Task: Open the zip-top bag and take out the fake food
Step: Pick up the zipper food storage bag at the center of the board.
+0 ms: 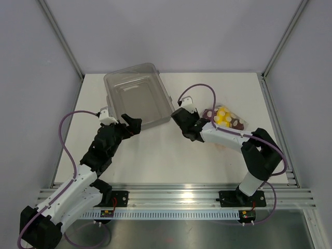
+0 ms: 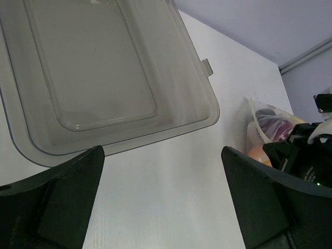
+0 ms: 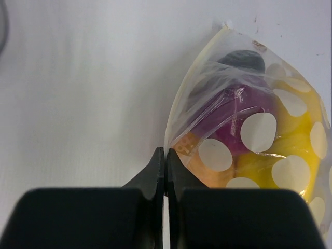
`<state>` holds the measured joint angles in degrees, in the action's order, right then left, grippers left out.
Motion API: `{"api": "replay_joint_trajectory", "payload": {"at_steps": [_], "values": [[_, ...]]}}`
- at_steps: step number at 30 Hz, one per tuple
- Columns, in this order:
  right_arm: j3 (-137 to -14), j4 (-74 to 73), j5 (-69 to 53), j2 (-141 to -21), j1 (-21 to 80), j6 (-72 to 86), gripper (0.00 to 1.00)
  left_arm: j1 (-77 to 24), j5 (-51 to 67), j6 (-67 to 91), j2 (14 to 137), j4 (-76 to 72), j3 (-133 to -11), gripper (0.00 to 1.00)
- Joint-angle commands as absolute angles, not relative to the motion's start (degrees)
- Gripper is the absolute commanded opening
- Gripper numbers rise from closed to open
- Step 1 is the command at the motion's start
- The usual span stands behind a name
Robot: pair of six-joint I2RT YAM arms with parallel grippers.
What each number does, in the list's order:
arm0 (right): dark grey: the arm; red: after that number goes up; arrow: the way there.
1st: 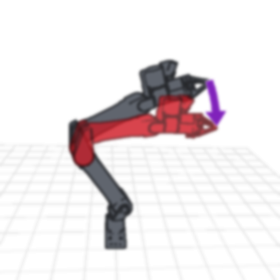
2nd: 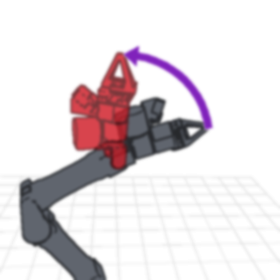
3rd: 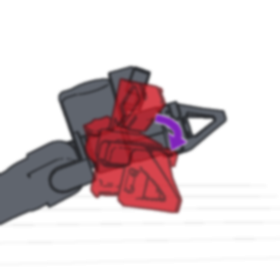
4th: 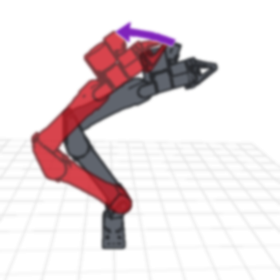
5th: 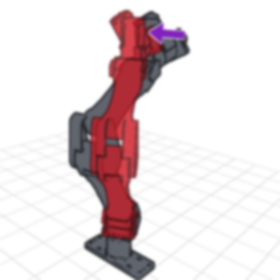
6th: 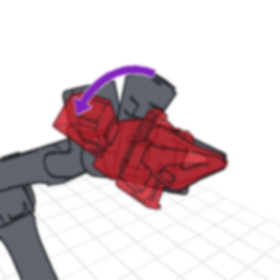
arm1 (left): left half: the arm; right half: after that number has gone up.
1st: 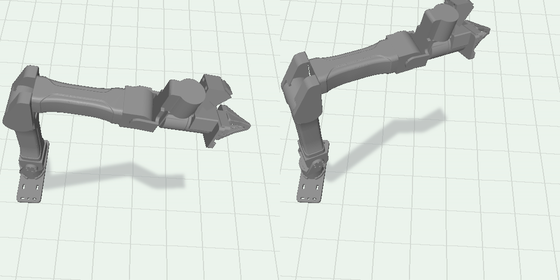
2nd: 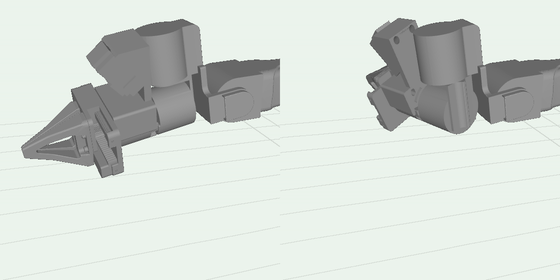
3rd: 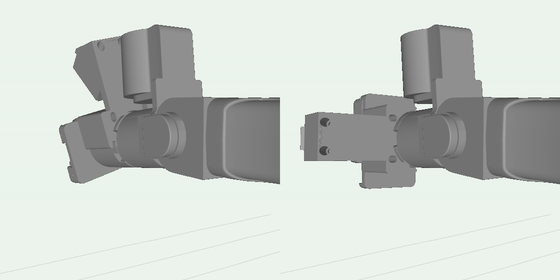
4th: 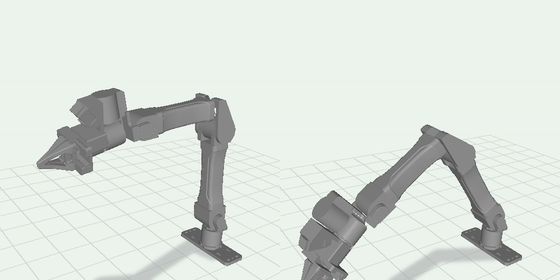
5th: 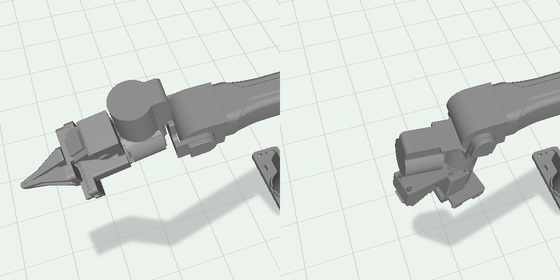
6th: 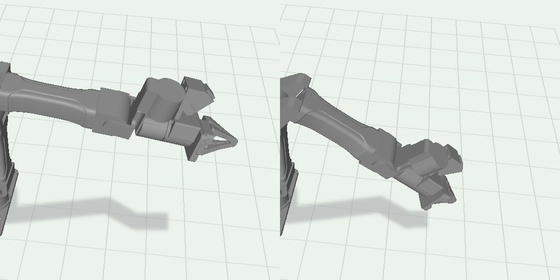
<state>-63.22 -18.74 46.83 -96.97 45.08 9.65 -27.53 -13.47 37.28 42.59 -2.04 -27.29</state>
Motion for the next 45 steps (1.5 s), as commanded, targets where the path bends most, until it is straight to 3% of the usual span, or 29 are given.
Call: {"api": "replay_joint_trajectory", "payload": {"at_steps": [1,8,16,26,36,45], "values": [[-61.8,-12.9,46.7,-92.6,49.3,8.3,0.00,-27.5,-15.3,36.3,41.3,-3.0,-29.1,0.99],[-55.4,-5.9,38.5,-83.9,52.1,5.0,0.00,-27.5,-15.5,36.2,41.3,-2.5,-29.3,0.99],[-49.0,-0.9,37.2,-73.7,53.3,4.5,0.00,-27.5,-15.1,36.3,41.1,-2.9,-29.2,0.99],[-43.7,1.8,44.2,-66.1,53.3,7.3,0.00,-27.5,-15.7,35.9,40.8,-2.6,-29.0,0.99],[-40.5,3.2,49.1,-60.8,53.3,9.1,0.00,-27.5,-4.3,31.6,43.8,-13.5,-27.1,0.99],[-40.3,5.5,34.0,-60.6,53.3,4.8,0.00,-27.6,-0.4,30.8,45.4,-20.0,-25.8,0.99]]}}
